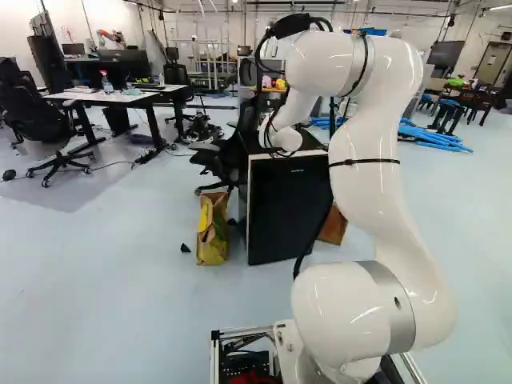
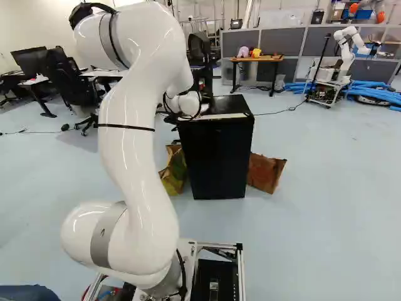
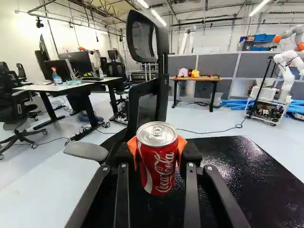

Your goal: Grab a drink from the fridge

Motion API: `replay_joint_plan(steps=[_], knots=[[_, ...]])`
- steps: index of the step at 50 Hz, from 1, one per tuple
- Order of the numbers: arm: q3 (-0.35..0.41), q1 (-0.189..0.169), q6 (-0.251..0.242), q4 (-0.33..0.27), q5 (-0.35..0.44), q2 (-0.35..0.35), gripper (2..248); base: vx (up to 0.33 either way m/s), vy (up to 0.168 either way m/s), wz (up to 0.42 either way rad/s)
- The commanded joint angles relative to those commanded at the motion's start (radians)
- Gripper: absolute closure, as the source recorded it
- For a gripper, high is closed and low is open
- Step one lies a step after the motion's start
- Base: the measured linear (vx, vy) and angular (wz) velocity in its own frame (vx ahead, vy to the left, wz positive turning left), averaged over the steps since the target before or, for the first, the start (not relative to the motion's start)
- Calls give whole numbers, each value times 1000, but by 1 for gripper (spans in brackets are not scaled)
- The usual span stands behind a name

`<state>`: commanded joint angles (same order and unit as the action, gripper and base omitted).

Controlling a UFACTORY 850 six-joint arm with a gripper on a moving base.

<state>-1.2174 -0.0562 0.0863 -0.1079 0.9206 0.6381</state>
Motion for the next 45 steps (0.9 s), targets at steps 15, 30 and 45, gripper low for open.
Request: replay_joint_plan(steps=[15,30,45], knots=[[37,2,-3,4,-2,-30,150,0,0,0],[100,5,-8,10,-4,-81,150,0,0,0],[189,9,-14,18,-8,-153,150,0,0,0]])
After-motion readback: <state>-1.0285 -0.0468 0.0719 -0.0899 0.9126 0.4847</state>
